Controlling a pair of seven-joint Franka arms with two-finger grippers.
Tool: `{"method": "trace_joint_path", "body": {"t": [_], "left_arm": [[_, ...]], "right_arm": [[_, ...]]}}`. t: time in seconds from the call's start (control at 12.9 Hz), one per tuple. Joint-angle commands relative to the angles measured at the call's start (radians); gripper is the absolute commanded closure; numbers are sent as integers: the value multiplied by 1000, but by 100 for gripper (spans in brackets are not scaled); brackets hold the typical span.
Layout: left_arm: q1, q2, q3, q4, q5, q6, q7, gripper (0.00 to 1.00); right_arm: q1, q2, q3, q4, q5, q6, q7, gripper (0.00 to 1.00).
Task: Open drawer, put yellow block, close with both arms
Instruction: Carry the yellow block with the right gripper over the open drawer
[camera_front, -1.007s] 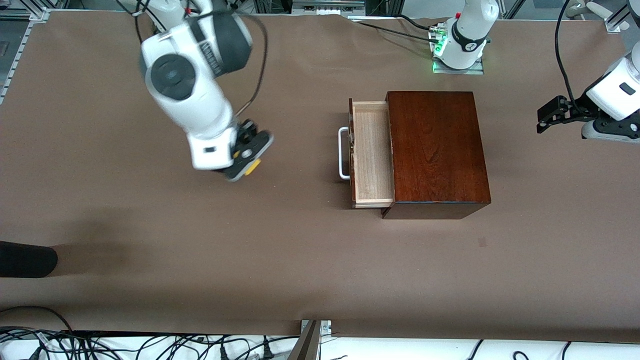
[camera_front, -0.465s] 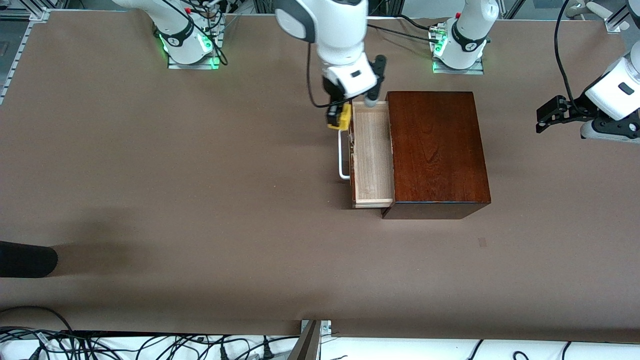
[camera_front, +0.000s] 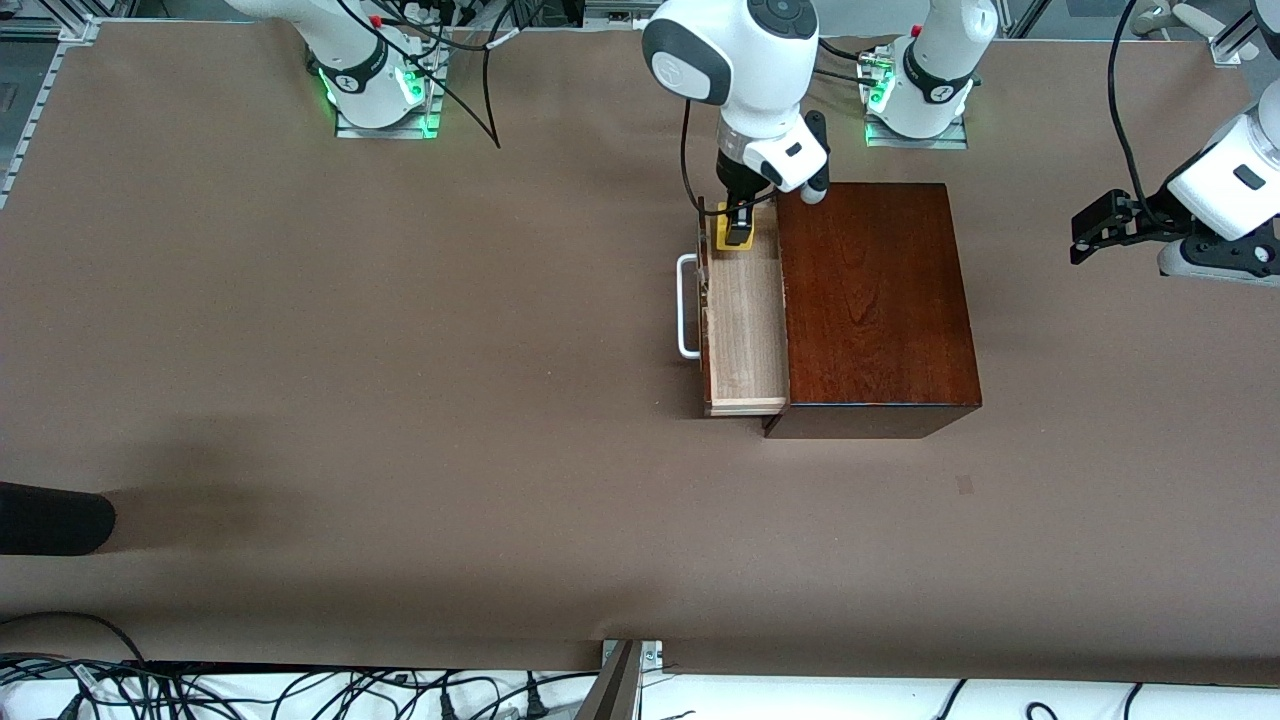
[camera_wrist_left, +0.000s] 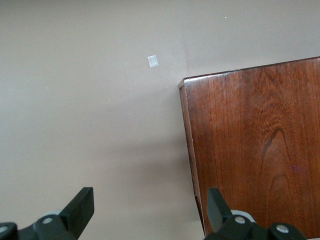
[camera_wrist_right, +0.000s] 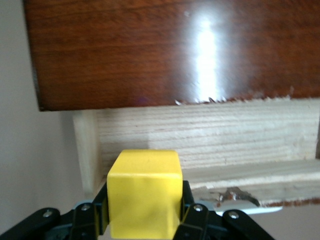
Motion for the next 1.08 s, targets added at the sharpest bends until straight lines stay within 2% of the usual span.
{"method": "trace_joint_path", "body": {"t": [0.0, 0.39, 1.01], "left_arm": [[-3, 14, 3, 35, -12, -26, 15, 0], [-4, 14, 2, 35, -12, -26, 15, 0], [-6, 14, -6, 43, -12, -29, 13, 0]], "right_arm": [[2, 17, 2, 46, -20, -23, -68, 100], [2, 57, -7, 46, -22, 21, -154, 100], [-21, 112, -9, 46, -22, 87, -171, 100]]}}
